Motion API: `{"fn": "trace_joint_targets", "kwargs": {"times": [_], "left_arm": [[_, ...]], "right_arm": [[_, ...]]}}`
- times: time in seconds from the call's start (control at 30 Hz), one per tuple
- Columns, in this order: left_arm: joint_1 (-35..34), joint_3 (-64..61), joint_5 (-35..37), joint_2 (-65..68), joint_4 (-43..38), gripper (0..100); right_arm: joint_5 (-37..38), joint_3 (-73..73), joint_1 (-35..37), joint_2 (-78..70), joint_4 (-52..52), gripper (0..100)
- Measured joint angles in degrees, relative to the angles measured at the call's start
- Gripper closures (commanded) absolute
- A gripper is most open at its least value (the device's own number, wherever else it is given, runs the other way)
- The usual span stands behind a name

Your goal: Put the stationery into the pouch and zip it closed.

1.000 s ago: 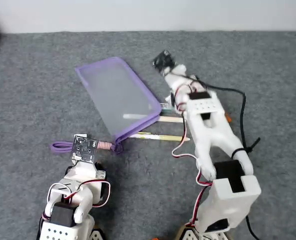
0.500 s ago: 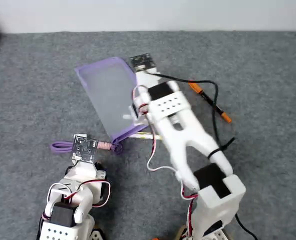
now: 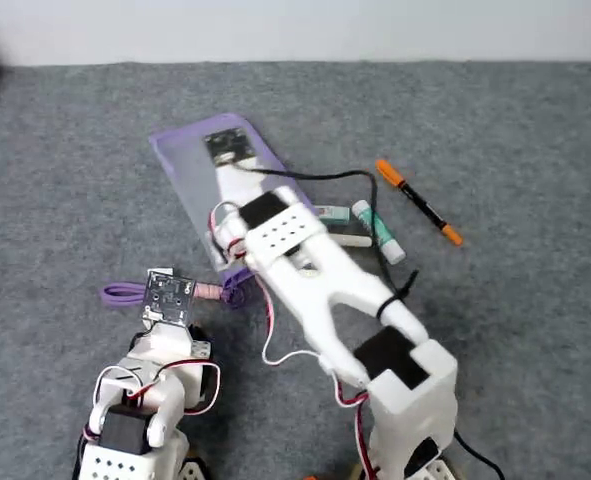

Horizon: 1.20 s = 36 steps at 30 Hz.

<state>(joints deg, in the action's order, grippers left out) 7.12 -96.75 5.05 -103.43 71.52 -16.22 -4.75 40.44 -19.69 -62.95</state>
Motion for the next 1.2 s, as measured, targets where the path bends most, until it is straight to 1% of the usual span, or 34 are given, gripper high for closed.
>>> {"fn": "trace_joint_targets", "kwargs": {"times": [0.13, 0.27, 0.47, 0.67, 0.83, 0.93, 1.1, 1.2], "left_arm": [[0.0, 0.0, 0.0, 0.0, 0.0, 99], [0.0, 0.0, 0.0, 0.0, 0.0, 99], [0.0, 0.0, 0.0, 0.0, 0.0, 99], [0.0, 0.0, 0.0, 0.0, 0.0, 99], [0.0, 0.0, 0.0, 0.0, 0.0, 99], [0.0, 0.0, 0.0, 0.0, 0.0, 99], [0.0, 0.0, 0.0, 0.0, 0.0, 99], [0.0, 0.0, 0.0, 0.0, 0.0, 99]], "right_arm": [[0.0, -1.32, 2.29, -1.76, 1.67, 71.1], [0.18, -1.49, 2.64, -4.92, 5.8, 71.1], [6.15, -2.99, 1.93, -10.2, 7.38, 71.1], [10.81, -4.04, -4.4, -10.73, 3.6, 71.1], [16.44, -4.04, -13.1, -10.11, 1.85, 71.1], [18.29, -4.31, -17.85, -10.2, 1.14, 71.1], [18.46, -6.86, -19.08, -8.44, -5.8, 71.1], [14.51, -8.44, -16.7, -6.86, -11.34, 71.1]]}}
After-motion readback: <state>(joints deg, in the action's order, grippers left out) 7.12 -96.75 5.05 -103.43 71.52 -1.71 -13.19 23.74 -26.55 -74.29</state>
